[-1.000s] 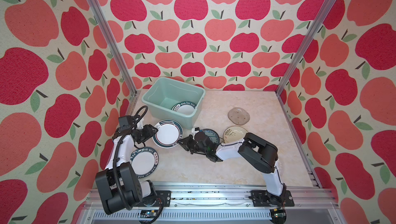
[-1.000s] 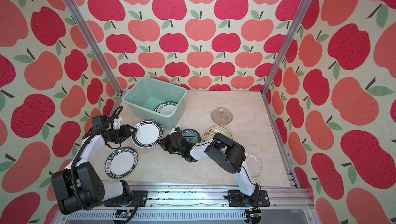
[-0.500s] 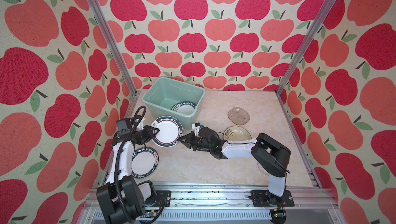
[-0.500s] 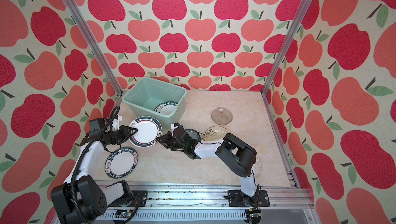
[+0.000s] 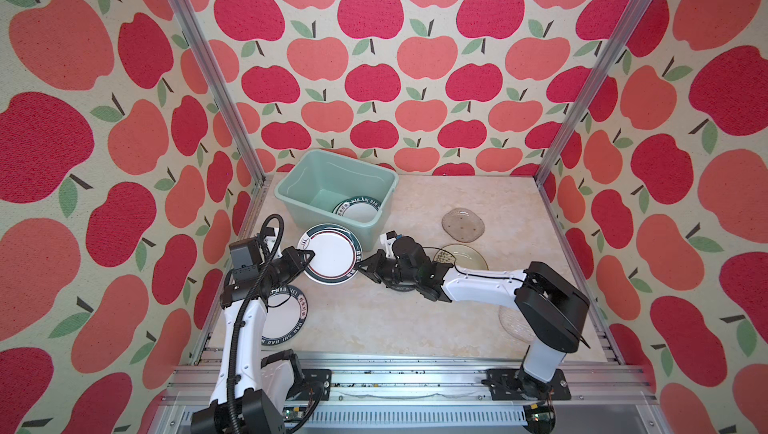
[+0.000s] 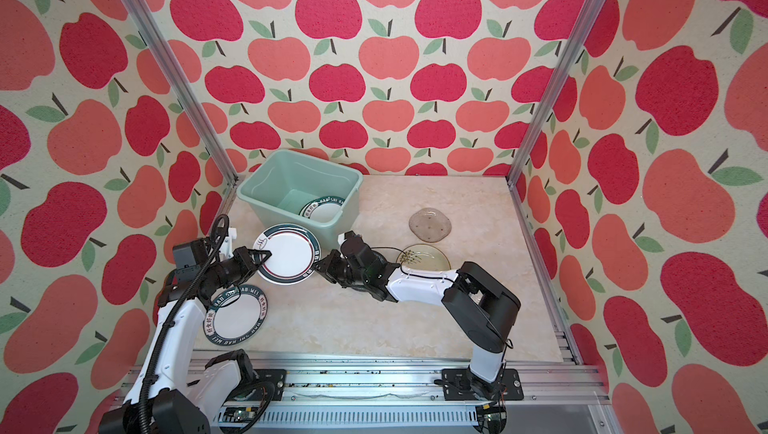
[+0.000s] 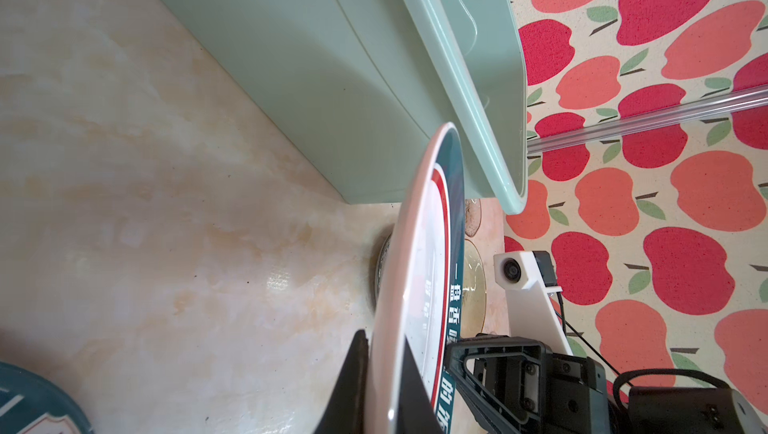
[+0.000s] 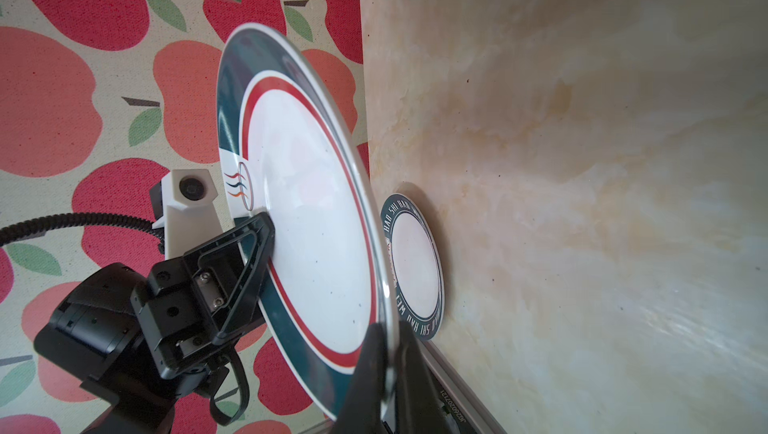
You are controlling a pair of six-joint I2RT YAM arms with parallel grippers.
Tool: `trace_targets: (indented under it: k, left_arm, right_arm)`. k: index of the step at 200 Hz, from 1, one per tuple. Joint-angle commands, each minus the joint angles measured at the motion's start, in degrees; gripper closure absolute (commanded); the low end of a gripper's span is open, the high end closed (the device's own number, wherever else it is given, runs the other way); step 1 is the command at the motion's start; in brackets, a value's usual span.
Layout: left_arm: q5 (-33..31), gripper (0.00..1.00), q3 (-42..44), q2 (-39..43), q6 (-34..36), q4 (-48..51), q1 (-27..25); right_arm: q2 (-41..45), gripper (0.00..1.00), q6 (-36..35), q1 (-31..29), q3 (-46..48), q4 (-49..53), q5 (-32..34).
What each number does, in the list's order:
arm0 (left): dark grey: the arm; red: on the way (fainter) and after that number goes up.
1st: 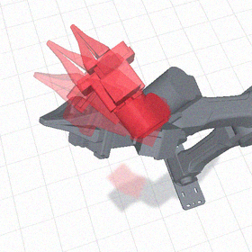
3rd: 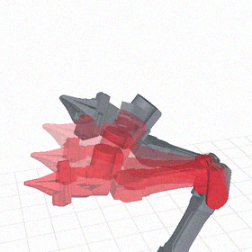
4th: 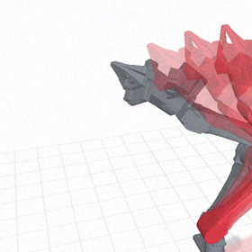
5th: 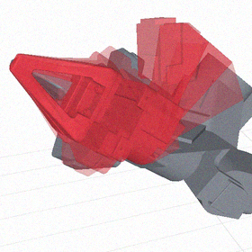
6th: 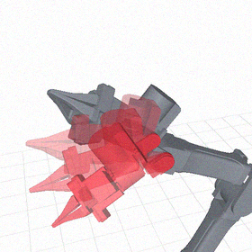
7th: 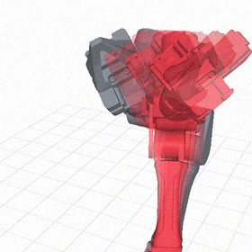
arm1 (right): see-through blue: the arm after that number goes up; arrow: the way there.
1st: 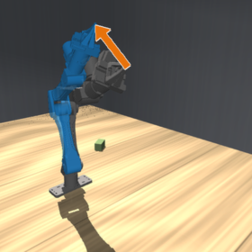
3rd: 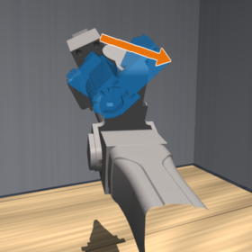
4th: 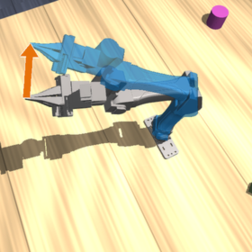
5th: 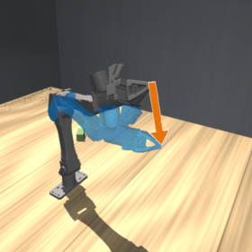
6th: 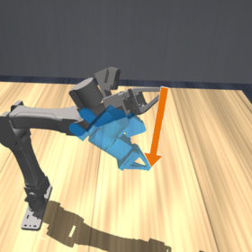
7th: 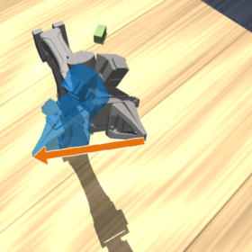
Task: Place the plates into the plastic bin on the countertop
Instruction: 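Grasp the raised plate's rim with the left gripper while the right holds it, then lift the plate with the left gripper while the right releases and withdraws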
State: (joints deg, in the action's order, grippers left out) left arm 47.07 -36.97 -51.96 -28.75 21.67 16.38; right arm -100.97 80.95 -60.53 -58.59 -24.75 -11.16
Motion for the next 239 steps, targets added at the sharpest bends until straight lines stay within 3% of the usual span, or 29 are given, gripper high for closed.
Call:
trace_targets:
  k: [1, 23, 50, 112, 165, 203, 239]
  left_arm:
    - [-1.6, 1.00, 1.5, 3.4, -3.6, -0.5, -2.0]
    - [-0.7, 1.00, 1.0, 4.6, -3.9, 2.6, -2.4]
    - [2.1, 1.00, 0.5, 6.1, -5.7, 4.7, -2.6]
    - [11.0, 1.00, -0.2, 10.9, -15.4, 2.5, -3.7]
    - [15.9, 1.00, -3.8, 10.8, -17.7, 1.7, -12.1]
    - [11.8, 1.00, -9.0, 9.0, -17.1, 2.5, -19.6]
    - [7.9, 1.00, -16.0, 3.8, -13.5, 5.3, -22.3]
  right_arm:
    - [3.3, 0.98, -7.8, -1.1, -1.3, 1.7, -1.9]
    - [4.9, 0.91, -9.5, -1.0, -0.9, 2.0, -1.9]
    - [6.8, 0.75, -11.4, -0.6, 0.4, 0.6, -3.7]
    - [16.8, 0.51, -15.9, 0.3, 9.2, 1.0, -4.7]
    - [25.8, 0.44, -20.1, 6.6, 13.5, 6.1, -8.2]
    - [29.5, 0.44, -22.4, 13.6, 13.7, 8.6, -15.1]
    - [33.7, 0.41, -24.9, 20.9, 12.0, 10.8, -23.5]
